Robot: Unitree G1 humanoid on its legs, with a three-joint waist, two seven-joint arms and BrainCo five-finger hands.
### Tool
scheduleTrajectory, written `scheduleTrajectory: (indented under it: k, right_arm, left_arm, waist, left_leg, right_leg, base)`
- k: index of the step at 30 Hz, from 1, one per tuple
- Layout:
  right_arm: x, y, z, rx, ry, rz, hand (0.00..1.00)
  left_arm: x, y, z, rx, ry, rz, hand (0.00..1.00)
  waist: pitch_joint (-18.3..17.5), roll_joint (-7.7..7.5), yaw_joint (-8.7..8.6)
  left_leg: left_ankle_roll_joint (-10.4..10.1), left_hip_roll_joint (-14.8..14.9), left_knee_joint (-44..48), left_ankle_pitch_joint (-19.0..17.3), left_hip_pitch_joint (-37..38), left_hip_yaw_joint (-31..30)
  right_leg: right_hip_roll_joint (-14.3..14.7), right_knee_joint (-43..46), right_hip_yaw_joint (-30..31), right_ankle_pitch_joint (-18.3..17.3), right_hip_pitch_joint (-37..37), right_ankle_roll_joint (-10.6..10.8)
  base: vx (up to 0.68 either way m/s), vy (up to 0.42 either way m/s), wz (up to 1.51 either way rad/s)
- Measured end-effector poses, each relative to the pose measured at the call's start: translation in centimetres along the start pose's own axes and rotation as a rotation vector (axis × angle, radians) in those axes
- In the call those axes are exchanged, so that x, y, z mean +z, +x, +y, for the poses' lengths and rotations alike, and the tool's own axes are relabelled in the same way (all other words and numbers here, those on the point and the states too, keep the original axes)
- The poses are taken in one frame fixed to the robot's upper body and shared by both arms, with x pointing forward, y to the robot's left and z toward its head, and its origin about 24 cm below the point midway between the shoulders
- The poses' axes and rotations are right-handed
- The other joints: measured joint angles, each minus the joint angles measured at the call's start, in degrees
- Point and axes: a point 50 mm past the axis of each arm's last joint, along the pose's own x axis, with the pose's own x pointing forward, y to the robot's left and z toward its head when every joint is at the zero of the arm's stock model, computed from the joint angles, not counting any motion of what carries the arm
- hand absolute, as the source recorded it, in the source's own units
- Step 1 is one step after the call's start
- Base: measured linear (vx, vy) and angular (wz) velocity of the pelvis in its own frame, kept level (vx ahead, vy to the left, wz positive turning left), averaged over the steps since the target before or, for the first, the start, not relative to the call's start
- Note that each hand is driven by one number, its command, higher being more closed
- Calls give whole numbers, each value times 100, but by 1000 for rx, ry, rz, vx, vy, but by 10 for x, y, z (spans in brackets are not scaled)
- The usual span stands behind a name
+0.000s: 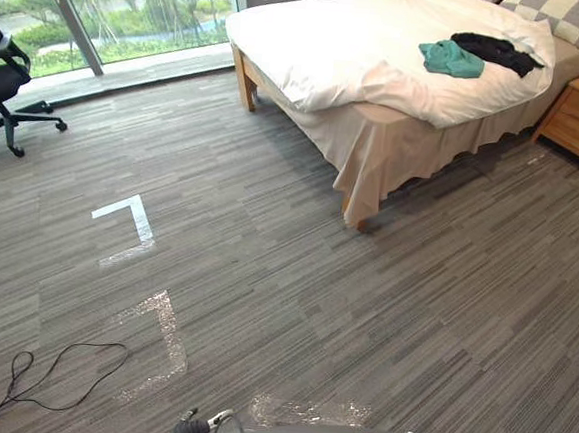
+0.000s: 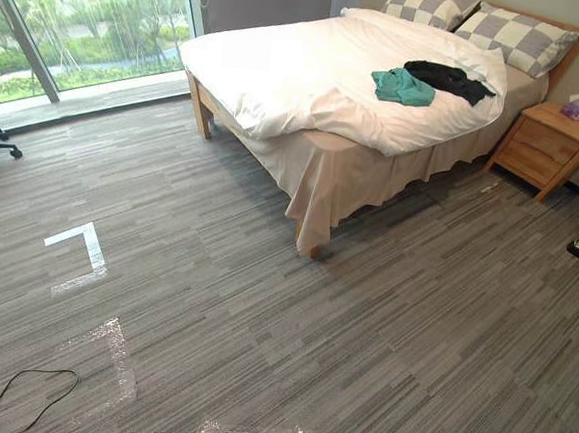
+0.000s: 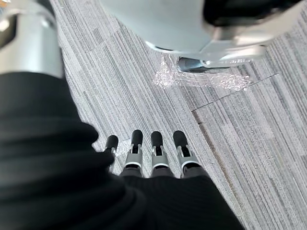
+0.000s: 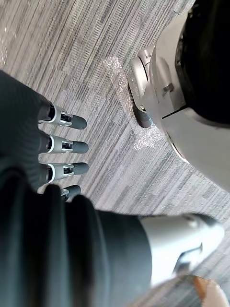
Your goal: Tidy the bed and pick cloth on bed and put in laundry
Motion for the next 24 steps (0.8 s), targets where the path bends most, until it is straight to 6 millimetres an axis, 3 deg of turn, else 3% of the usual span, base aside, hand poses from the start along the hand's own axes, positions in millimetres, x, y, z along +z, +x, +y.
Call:
scheduleTrajectory:
  k: [10, 24]
  right_arm:
    - [7, 2, 4, 14, 21, -16, 0]
    - [12, 2, 9, 25, 37, -25, 0]
  left_arm:
    - [7, 2, -1, -15, 35, -18, 0]
    - [8, 2, 1, -24, 47, -19, 0]
  waist:
    - [81, -23, -3]
    - [269, -100, -15]
  left_leg:
    - [-104, 3, -131, -63, 176, 21]
    - [-129, -1, -168, -79, 250, 134]
  right_leg:
    - [-2, -46, -60, -51, 102, 311]
    - [-4, -143, -59, -50, 148, 303]
  base:
    - [29, -9, 1]
    - [-41, -38, -4]
